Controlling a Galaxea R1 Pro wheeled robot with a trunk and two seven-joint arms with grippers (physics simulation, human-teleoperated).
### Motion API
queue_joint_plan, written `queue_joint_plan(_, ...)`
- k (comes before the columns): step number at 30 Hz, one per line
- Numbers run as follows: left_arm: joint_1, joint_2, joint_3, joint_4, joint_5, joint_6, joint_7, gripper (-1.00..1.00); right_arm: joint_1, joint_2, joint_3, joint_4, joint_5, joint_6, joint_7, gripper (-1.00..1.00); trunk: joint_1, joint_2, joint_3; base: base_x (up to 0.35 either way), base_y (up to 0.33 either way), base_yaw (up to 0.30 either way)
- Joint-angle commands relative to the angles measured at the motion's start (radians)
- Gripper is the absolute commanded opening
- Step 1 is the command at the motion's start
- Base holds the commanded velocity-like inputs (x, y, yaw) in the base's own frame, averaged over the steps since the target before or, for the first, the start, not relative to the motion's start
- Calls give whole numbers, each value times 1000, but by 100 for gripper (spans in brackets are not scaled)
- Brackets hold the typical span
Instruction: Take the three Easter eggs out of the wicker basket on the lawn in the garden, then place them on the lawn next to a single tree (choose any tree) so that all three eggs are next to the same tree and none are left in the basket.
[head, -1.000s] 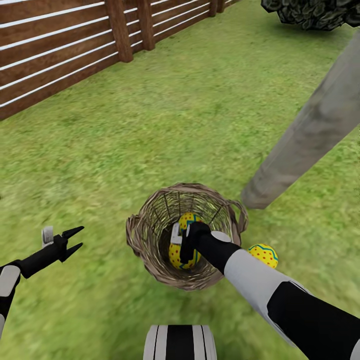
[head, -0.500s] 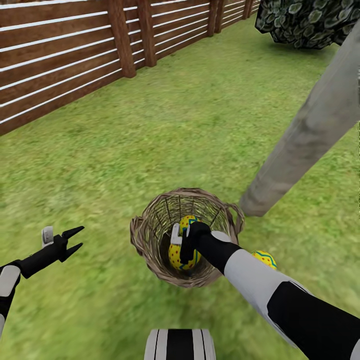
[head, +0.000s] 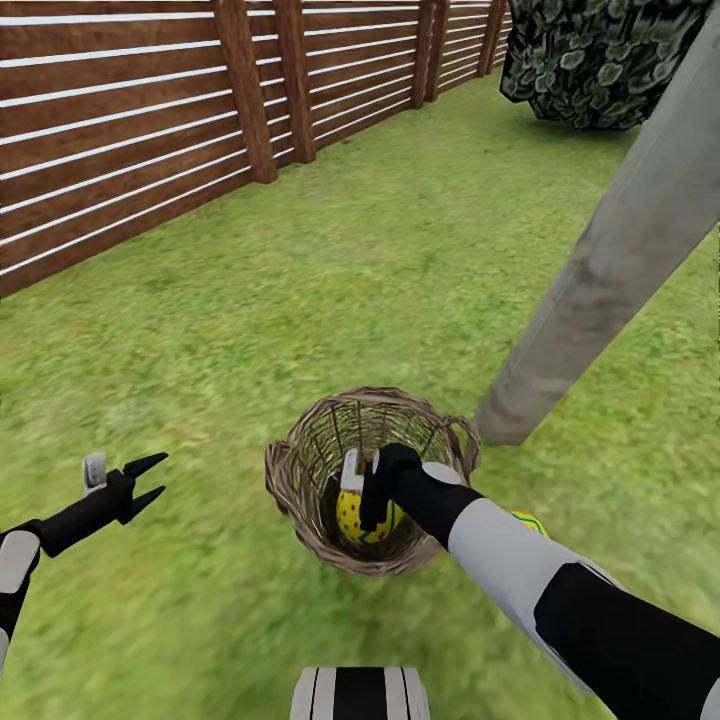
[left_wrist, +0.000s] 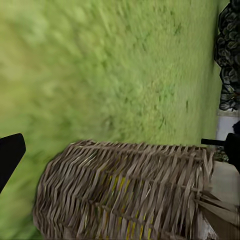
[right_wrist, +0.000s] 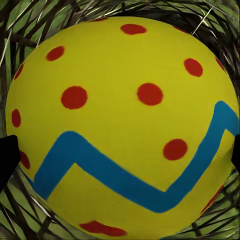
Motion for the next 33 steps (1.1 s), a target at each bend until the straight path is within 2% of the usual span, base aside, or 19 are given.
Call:
queue_joint_plan(1,-1,0,2,0,-3,4,-3,100,0,-1,1,-4,8,3,5,-100,-1,0,3,0,0,0)
queue_joint_plan(9,-1,0,1,0,-3,4,-2,100,-1,-12,-19,-61,7,14,12,-100,-4,2,34,0,0,0)
queue_joint_plan(11,-1,0,1,0,-3,4,-1,100,0,-28,-84,-101,7,16,47,-100,-5,2,42,0,0,0)
queue_joint_plan(12,-1,-1,1,0,-3,4,-1,100,0,-33,-127,-121,9,27,108,-100,-6,3,46,0,0,0)
queue_joint_plan(13,-1,-1,1,0,-3,4,-1,100,0,-40,-143,-147,10,51,149,-100,-6,3,50,0,0,0)
queue_joint_plan(14,-1,-1,1,0,-3,4,-1,100,0,-60,-150,-223,9,92,171,-100,-6,3,54,0,0,0)
queue_joint_plan(15,-1,-2,1,0,-3,4,-1,100,1,-117,-154,-375,7,178,210,-100,-7,3,57,0,0,0)
queue_joint_plan(17,-1,-2,0,1,-3,4,0,100,6,-253,-174,-676,5,339,418,-100,-8,4,65,0,0,0)
queue_joint_plan(18,-1,-2,0,1,-4,4,3,100,12,-294,-191,-784,5,412,484,-100,-8,4,69,0,0,0)
queue_joint_plan(19,-1,-2,0,1,-4,4,5,100,16,-312,-249,-844,4,455,518,-100,-9,4,73,0,0,0)
queue_joint_plan(20,-1,-2,-1,0,-5,4,6,100,17,-318,-377,-873,3,475,536,-100,-9,4,77,0,0,0)
queue_joint_plan(22,-1,-2,-1,0,-5,4,8,100,23,-319,-542,-885,-2,488,580,-100,-10,5,84,0,0,0)
queue_joint_plan(23,-1,-2,-1,0,-5,4,8,100,55,-312,-586,-888,-48,490,603,-100,-10,5,88,0,0,0)
queue_joint_plan(24,-1,-2,0,0,-5,4,7,100,82,-298,-609,-889,-142,491,611,-100,-11,5,92,-160,0,0)
queue_joint_plan(26,-1,-3,1,0,-4,4,7,100,113,-289,-636,-888,-267,493,611,-100,-12,6,100,-294,0,0)
queue_joint_plan(28,-1,-15,0,0,-4,4,7,100,176,-279,-680,-887,-326,494,611,-100,-13,6,108,-338,0,0)
queue_joint_plan(29,-1,-23,-4,0,-5,4,7,100,203,-256,-713,-887,-357,493,609,-100,-13,7,112,-343,0,0)
queue_joint_plan(31,-1,-35,-41,-3,-2,4,6,100,240,-232,-801,-887,-378,491,598,-100,-14,7,119,-344,0,0)
queue_joint_plan(33,-1,-39,-59,-4,-2,4,5,100,283,-234,-930,-888,-375,482,588,-100,-15,7,127,-345,0,0)
